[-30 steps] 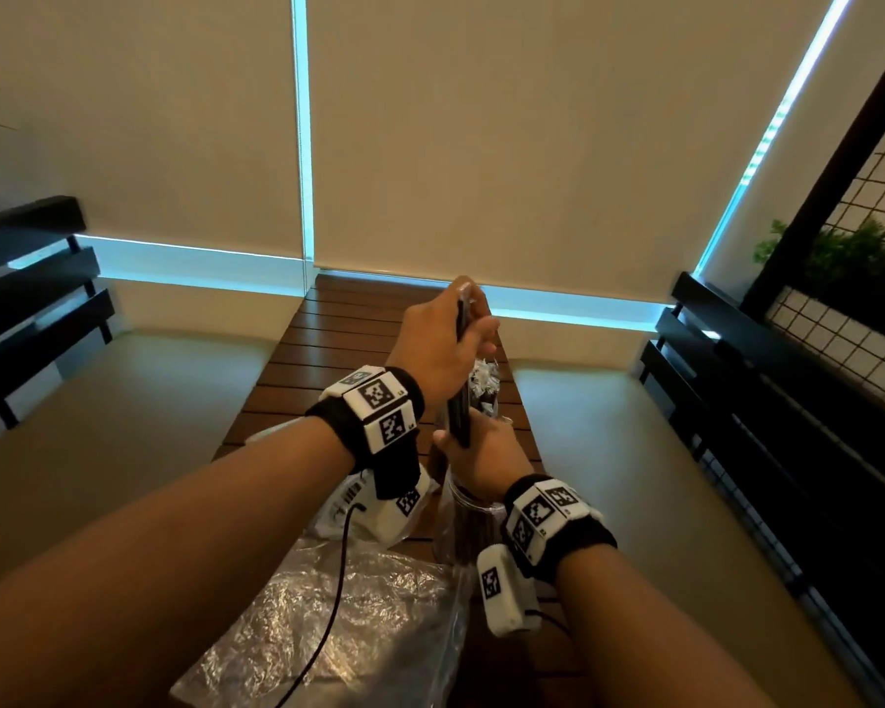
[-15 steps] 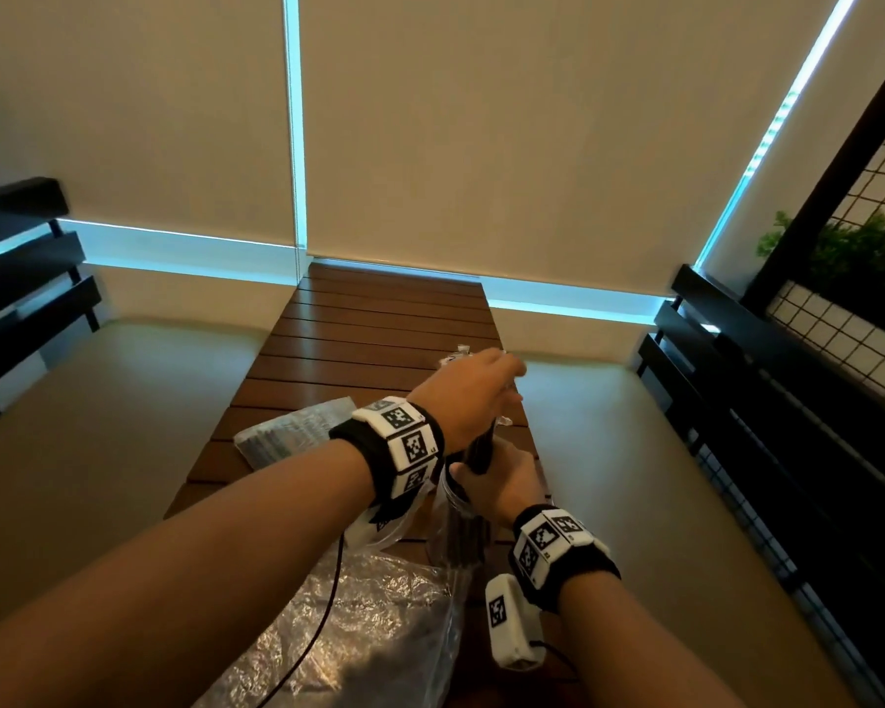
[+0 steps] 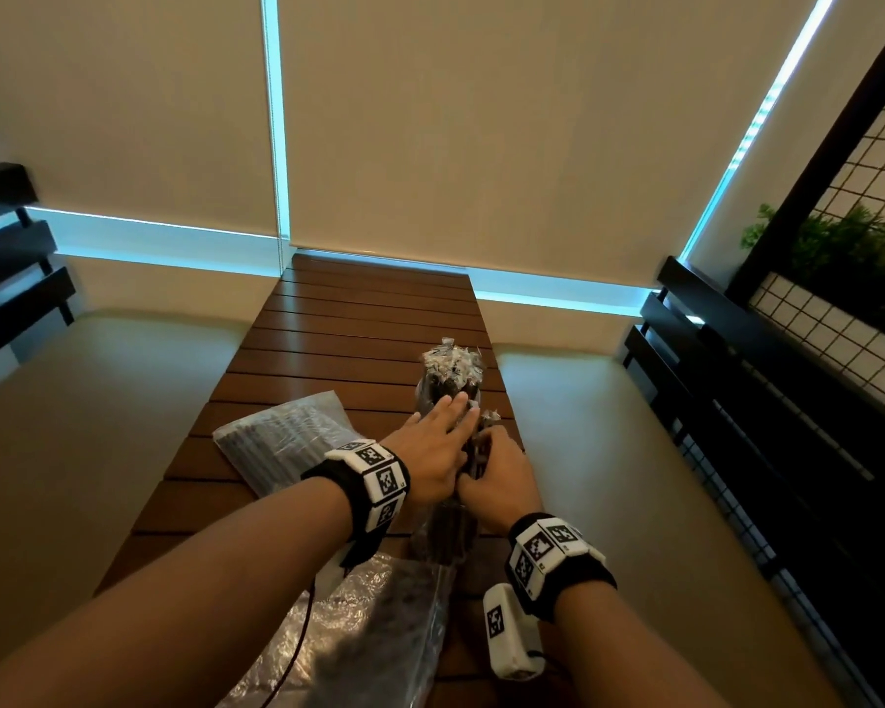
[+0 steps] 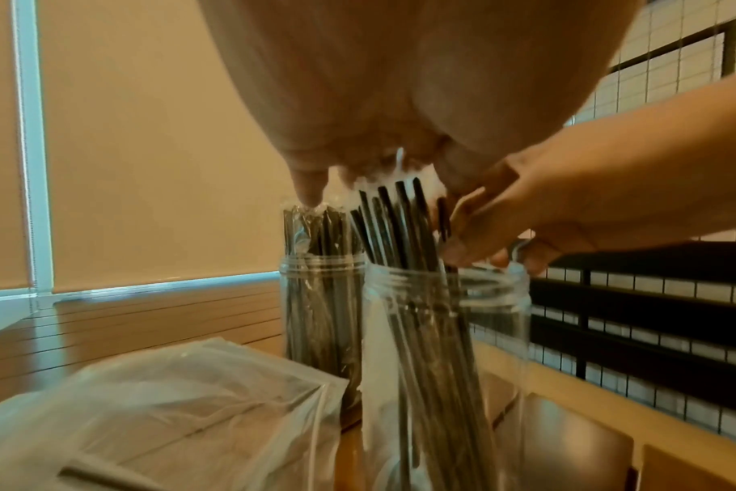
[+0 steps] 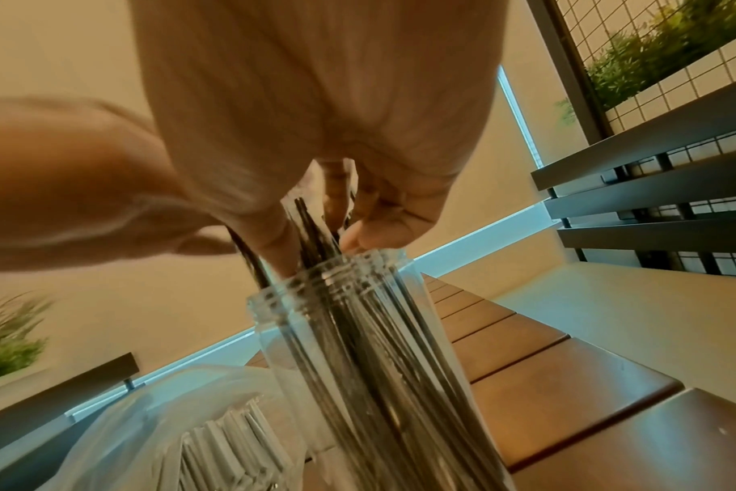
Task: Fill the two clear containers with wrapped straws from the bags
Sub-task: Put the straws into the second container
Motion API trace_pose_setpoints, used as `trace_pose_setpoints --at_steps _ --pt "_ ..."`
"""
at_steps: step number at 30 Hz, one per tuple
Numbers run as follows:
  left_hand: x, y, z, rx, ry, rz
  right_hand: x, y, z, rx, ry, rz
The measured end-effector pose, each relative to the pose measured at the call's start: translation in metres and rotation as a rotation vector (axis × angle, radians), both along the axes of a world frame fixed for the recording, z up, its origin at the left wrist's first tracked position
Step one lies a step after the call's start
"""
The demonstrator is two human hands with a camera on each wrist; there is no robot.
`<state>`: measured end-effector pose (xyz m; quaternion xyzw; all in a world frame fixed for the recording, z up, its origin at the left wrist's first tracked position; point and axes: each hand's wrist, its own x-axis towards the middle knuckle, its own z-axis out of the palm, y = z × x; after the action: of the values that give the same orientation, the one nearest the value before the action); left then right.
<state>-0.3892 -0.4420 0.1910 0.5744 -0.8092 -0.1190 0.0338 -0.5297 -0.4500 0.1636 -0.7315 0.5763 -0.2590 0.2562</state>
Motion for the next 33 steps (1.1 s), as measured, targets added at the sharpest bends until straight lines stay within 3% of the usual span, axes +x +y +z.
trace_pose_setpoints --at_steps 2,4,7,9,12,14,16,20,22,23,26,29,33 --pt "0.000 -0.001 -0.003 -0.021 0.056 0.011 0.000 0.001 0.005 -0.032 -0.035 -0.005" --pt "0.004 -0.002 0.003 -0.137 0.256 0.066 -0.001 0.004 0.014 -0.110 -0.055 -0.052" --pt "0.028 -0.004 0.010 -0.271 0.482 0.280 0.000 0.004 0.026 -0.390 0.053 -0.083" --pt "0.056 -0.003 0.007 -0.209 0.326 0.408 0.004 0.001 0.033 -0.474 0.180 -0.021" --pt "0.089 0.010 -0.005 -0.004 -0.026 0.376 0.014 -0.003 0.036 -0.355 0.371 0.136" --pt "0.099 0.022 -0.015 0.081 -0.126 0.312 0.019 -0.002 0.029 -0.260 0.485 0.184" --pt "0.103 0.031 -0.025 0.134 -0.141 0.250 0.022 0.000 0.025 -0.260 0.456 0.131" --pt "0.104 0.038 -0.036 0.169 -0.233 0.177 0.038 0.008 0.035 -0.601 0.365 0.075" --pt "0.104 0.035 -0.032 0.119 -0.232 0.230 0.052 0.015 0.044 -0.740 0.335 0.214" --pt "0.104 0.033 -0.030 0.084 -0.217 0.258 0.061 0.019 0.048 -0.683 0.321 0.338" --pt "0.110 0.027 -0.022 -0.027 -0.190 0.302 0.092 0.024 0.037 -0.201 0.461 0.593" --pt "0.124 0.026 -0.021 -0.071 -0.158 0.288 0.116 0.016 0.006 0.078 0.473 0.523" --pt "0.132 0.037 -0.015 -0.055 -0.147 0.187 0.144 0.009 -0.040 0.185 0.313 0.348"
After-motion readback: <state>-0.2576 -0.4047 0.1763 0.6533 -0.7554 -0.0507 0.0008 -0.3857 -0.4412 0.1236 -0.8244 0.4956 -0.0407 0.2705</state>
